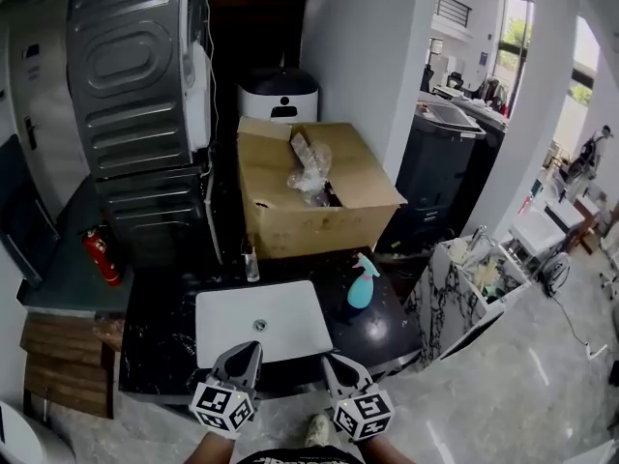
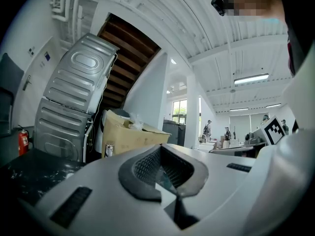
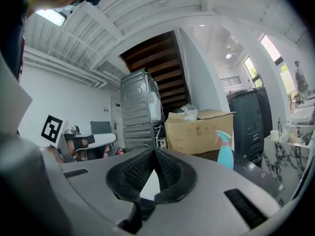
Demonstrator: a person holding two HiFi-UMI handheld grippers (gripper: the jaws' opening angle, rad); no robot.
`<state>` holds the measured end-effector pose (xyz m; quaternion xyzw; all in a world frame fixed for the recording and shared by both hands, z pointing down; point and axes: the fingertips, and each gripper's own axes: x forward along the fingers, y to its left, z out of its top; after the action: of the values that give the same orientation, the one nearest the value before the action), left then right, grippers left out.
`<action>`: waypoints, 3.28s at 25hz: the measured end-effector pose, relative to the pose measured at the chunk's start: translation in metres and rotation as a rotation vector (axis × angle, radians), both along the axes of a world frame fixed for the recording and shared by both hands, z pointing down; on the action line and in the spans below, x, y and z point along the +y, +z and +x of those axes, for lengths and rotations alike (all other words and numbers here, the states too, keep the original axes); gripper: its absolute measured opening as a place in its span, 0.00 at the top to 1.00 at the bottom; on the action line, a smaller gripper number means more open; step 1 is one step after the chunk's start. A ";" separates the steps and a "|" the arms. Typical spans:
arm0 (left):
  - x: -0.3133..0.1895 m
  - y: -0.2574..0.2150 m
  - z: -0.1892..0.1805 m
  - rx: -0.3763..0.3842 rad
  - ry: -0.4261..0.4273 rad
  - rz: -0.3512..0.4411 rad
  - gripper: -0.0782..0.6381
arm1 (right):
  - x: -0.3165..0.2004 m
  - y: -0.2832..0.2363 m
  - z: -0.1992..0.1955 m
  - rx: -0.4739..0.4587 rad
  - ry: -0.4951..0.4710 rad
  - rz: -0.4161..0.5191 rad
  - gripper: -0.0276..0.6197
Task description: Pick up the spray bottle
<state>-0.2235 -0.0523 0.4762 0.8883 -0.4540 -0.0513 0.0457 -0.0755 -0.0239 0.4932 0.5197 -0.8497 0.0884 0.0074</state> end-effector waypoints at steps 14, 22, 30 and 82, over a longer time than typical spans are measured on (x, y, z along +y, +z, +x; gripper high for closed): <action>-0.135 -0.018 0.126 0.008 -0.003 0.052 0.87 | -0.128 -0.014 0.129 -0.017 0.025 0.035 0.90; -0.177 -0.015 0.181 -0.009 0.034 0.071 0.87 | -0.170 -0.002 0.175 0.008 0.026 0.040 0.90; -0.199 0.008 0.195 -0.010 0.034 0.021 0.87 | -0.209 0.018 0.189 0.047 -0.020 0.037 0.65; -0.229 0.012 0.205 -0.081 0.010 0.033 0.87 | -0.291 0.038 0.185 0.084 -0.041 0.026 0.77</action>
<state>-0.0180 -0.2810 0.4878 0.8926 -0.4501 -0.0225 0.0131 0.1100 -0.3151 0.5313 0.5055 -0.8602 0.0552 0.0381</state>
